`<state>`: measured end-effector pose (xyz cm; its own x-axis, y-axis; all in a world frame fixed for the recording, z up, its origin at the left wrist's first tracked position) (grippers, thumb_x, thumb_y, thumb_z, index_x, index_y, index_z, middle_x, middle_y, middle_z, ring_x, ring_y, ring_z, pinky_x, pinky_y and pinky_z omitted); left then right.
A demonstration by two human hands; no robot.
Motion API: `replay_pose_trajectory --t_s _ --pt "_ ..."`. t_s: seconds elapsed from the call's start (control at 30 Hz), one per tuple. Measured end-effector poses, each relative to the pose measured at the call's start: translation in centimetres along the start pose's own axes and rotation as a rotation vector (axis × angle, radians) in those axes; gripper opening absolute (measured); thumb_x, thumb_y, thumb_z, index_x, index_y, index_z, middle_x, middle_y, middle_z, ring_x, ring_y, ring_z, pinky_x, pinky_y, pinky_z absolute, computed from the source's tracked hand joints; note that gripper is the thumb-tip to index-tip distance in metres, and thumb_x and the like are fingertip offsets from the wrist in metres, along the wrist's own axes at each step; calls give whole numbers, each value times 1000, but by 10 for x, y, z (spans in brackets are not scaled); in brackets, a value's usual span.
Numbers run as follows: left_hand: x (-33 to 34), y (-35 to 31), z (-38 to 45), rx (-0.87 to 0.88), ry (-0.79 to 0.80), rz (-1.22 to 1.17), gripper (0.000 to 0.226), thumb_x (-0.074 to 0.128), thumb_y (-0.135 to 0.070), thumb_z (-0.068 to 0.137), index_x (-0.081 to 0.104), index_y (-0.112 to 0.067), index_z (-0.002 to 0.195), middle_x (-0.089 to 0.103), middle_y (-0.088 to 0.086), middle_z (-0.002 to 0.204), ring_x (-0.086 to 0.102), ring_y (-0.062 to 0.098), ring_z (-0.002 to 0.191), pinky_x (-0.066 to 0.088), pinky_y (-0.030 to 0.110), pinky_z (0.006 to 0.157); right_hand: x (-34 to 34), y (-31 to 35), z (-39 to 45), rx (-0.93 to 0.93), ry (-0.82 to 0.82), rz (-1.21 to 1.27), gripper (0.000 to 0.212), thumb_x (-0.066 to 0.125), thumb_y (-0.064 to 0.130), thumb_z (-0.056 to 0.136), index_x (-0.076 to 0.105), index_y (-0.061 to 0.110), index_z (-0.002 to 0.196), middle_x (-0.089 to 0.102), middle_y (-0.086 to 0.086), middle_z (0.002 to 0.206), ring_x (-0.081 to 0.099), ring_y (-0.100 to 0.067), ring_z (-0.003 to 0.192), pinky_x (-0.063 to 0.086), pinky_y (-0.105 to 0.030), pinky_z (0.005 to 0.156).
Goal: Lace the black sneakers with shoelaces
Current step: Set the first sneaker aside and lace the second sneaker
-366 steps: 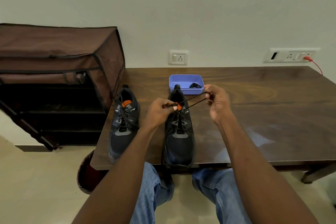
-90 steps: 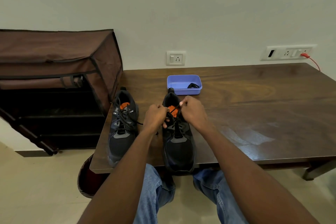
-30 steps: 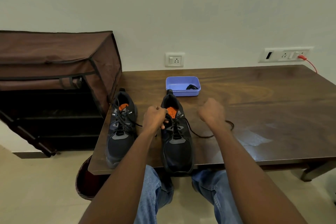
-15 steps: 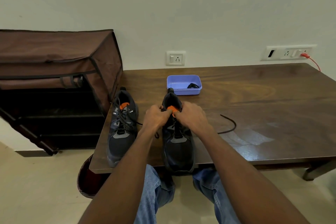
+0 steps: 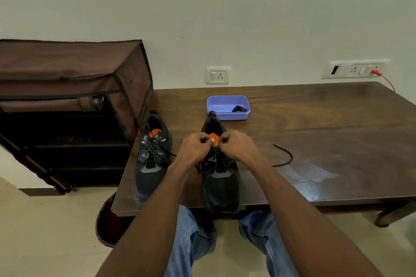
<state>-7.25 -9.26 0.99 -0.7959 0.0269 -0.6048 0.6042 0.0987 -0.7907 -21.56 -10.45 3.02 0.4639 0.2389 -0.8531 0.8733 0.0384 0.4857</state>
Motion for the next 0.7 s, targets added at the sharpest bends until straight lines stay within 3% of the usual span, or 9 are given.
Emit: replay_pose_trajectory --t_s 0.13,0.33,0.47,0.57,0.63,0.7 --pt "3 2 4 -3 11 14 15 58 -32 98 65 -23 87 66 -2 78 60 6 61 41 14 48 -1 0 0 -40 18 -52 23 58 32 97 68 25 116 66 -2 112 62 -21 100 53 -39 90" --pt "7 -1 4 -19 34 19 18 51 -28 101 60 -24 85 65 0 80 61 10 65 42 21 53 2 -1 -3 -72 134 3 24 61 34 96 70 30 118 66 0 112 62 -17 100 52 -33 88" --pt "6 -1 3 -45 21 -11 17 52 -23 99 62 -18 86 65 0 80 56 7 63 39 14 45 5 2 -3 -47 62 131 11 66 19 93 75 17 97 68 -2 95 64 -17 91 55 -33 82" --pt "5 -1 4 -72 9 -12 14 53 -23 97 65 -17 95 66 2 86 56 8 66 38 19 50 4 7 -4 -18 -4 129 12 60 13 93 70 7 88 65 -7 86 62 -20 82 54 -38 77" --pt "6 -1 5 -100 1 -29 11 52 -23 97 63 -20 100 66 3 89 58 9 66 39 22 51 3 8 -6 11 -31 103 13 54 12 94 65 8 89 64 -8 87 61 -19 81 52 -36 70" --pt "7 0 5 -122 13 -69 11 50 -21 97 60 -21 102 65 4 88 60 10 58 43 21 44 0 3 -6 90 -85 171 18 50 12 95 58 11 78 58 -6 77 58 -18 72 44 -30 59"
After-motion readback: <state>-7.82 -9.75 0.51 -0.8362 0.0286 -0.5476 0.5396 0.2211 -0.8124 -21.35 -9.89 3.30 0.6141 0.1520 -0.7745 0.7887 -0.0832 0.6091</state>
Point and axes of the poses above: each hand's wrist, its own z-axis towards the middle knuckle, its own x-axis out of the palm, y = z × x, the point moved 3 cm from there along z, towards the middle knuckle
